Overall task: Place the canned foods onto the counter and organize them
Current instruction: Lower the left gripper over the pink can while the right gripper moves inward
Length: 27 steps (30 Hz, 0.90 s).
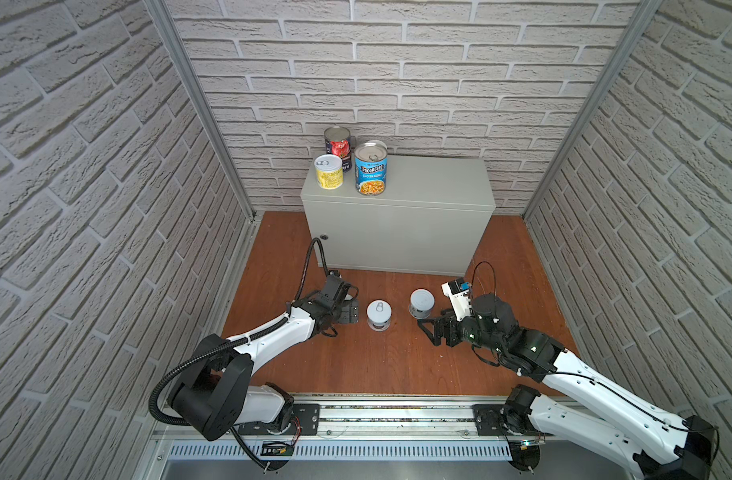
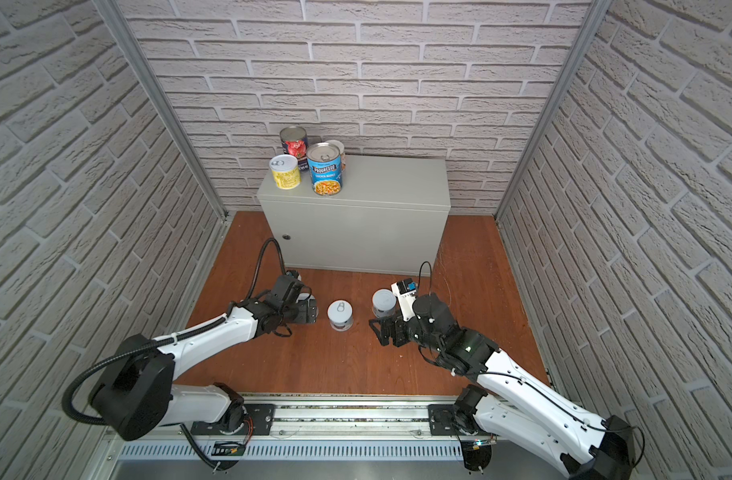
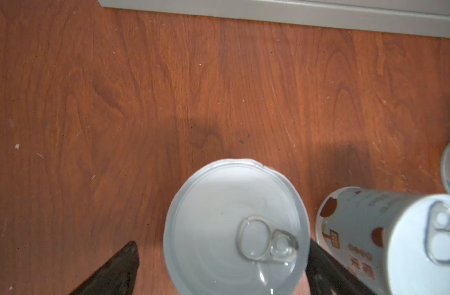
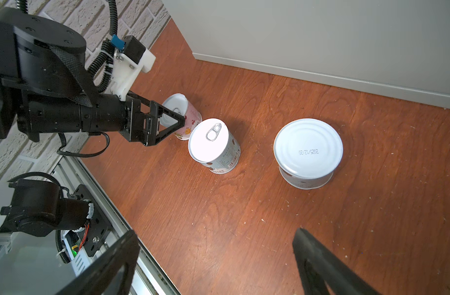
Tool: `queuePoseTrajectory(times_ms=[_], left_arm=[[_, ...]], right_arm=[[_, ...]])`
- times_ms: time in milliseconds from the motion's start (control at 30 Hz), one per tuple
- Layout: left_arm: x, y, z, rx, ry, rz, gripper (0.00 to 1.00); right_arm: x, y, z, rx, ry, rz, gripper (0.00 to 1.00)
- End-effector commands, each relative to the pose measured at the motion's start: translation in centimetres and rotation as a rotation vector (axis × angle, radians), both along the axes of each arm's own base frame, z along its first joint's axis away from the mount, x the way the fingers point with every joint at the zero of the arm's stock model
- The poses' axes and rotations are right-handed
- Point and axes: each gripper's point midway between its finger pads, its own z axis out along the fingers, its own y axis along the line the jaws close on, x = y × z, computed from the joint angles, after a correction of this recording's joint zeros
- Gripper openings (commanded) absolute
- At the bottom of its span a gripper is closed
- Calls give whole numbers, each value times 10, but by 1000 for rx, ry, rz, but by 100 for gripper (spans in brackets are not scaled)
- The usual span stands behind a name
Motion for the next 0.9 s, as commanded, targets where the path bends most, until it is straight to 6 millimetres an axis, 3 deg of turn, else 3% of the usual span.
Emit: queuePoseTrajectory(times_ms=[0,167,400,600,867], left_arm=[[11,0,4,12,-26,-1,98],[14,-4,5,12,-22,-24,91],[16,8,4,56,-31,-1,68],[18,10,12,76,-41,-20,59],[21,10,25,42,-65,-17,56]], right_arm=[[7,7,19,40,-51,-11,95],[7,10,19,31,-54,-7,95],[6,14,19,18,-63,5,95],[4,17,15,0,-60,20,95],[1,29,16,-10,-78,74,95]])
